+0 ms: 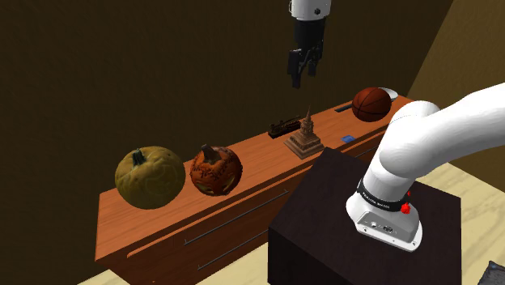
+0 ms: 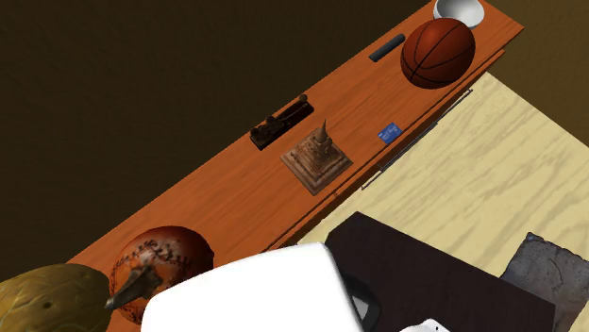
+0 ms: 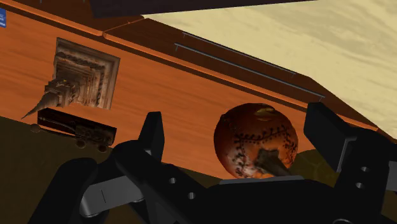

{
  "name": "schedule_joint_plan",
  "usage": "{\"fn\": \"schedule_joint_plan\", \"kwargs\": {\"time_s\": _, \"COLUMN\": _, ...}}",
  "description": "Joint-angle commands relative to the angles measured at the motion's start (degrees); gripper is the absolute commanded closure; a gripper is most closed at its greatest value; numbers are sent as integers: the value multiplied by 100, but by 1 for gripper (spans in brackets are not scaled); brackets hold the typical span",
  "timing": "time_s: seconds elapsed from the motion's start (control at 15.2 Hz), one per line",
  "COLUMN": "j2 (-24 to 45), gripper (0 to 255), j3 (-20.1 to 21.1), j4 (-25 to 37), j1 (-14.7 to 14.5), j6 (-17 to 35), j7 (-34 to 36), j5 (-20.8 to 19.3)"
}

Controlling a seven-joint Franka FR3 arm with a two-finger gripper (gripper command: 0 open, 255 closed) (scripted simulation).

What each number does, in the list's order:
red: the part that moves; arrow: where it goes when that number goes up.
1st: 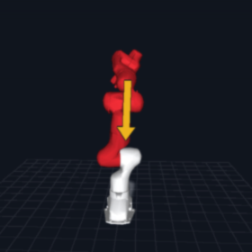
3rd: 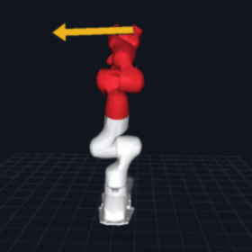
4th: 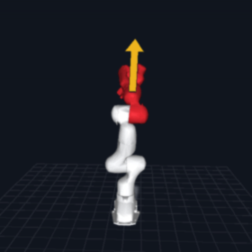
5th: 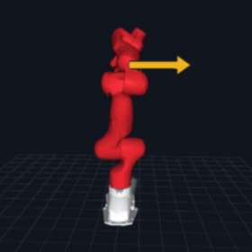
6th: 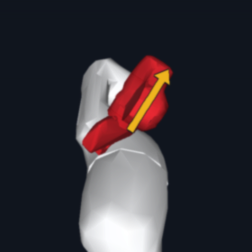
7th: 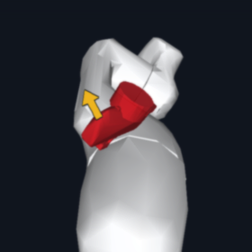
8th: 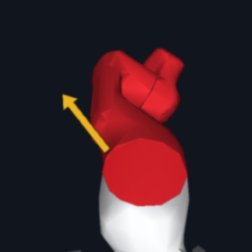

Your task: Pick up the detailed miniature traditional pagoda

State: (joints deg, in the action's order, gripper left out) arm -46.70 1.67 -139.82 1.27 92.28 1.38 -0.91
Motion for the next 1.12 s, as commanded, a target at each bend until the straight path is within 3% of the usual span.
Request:
{"fn": "schedule_joint_plan", "kwargs": {"time_s": 0.0, "j2": 0, "gripper": 0, "j3": 0, "j4": 0, "j1": 0, "j6": 0, "j7": 0, "j5": 0}}
{"fn": "schedule_joint_plan", "kwargs": {"time_s": 0.53, "j2": 238, "gripper": 0, "j3": -388, "j4": -1103, "j1": 496, "j6": 1743, "j7": -19, "j5": -551}}
{"fn": "schedule_joint_plan", "kwargs": {"time_s": 1.06, "j2": 1155, "gripper": 0, "j3": -837, "j4": -1722, "j1": 1107, "j6": 3720, "j7": 53, "j5": -1161}}
